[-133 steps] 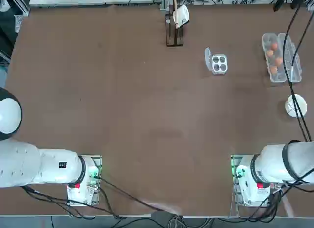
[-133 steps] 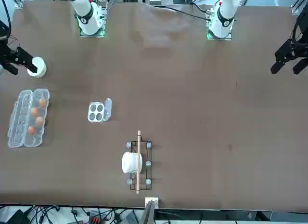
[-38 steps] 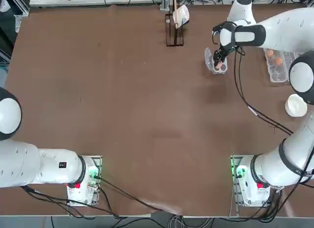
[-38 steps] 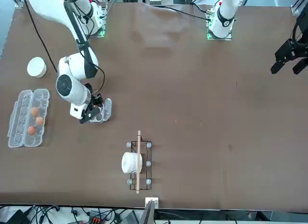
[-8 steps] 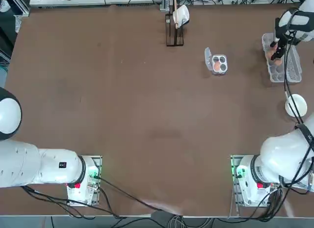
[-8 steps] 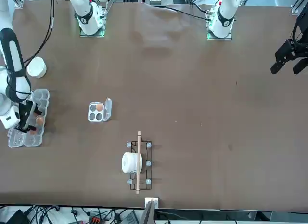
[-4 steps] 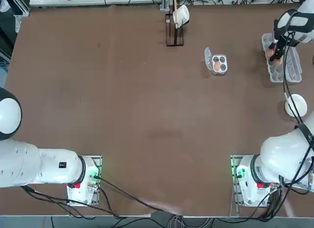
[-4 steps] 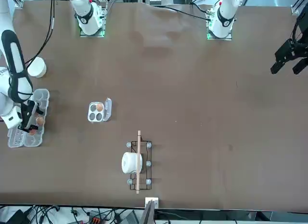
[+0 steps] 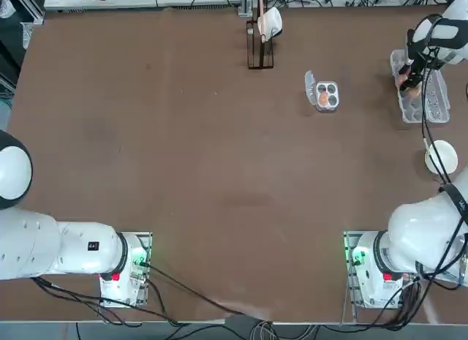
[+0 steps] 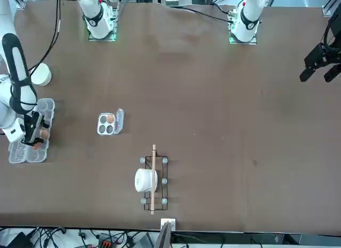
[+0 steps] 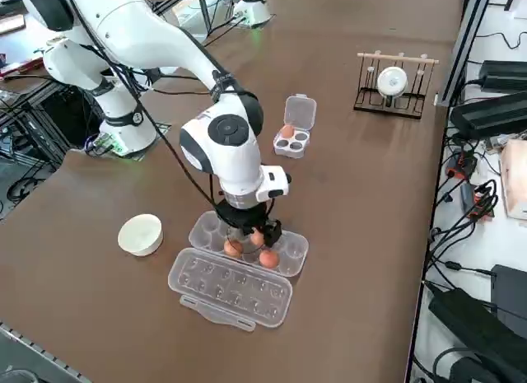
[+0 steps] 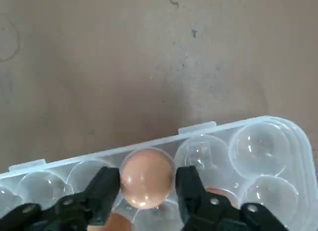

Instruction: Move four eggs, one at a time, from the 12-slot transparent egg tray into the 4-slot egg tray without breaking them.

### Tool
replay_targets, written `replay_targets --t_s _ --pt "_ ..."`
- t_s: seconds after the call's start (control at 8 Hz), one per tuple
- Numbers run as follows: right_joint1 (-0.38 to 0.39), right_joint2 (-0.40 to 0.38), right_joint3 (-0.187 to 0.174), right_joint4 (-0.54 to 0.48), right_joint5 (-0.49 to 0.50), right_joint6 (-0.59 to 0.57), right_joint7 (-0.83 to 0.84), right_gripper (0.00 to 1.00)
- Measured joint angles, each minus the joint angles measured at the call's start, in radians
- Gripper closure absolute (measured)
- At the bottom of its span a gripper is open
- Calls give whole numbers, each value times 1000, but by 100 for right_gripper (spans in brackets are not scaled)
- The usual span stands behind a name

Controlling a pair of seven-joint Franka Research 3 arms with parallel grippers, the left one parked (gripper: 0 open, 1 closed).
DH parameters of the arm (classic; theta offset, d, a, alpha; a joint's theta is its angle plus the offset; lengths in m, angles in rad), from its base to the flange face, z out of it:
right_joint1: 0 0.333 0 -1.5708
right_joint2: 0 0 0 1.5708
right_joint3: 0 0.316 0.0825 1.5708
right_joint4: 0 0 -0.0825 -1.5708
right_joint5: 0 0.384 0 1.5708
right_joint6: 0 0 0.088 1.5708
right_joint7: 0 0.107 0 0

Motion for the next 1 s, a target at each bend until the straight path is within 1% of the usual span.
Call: replay_targets --t_s 0.25,0.62,1.0 --pt "-2 -4 2 1 0 2 -1 43" --pt "-9 -15 4 1 1 -8 3 43" --pt "-9 -72 5 4 1 -92 71 43"
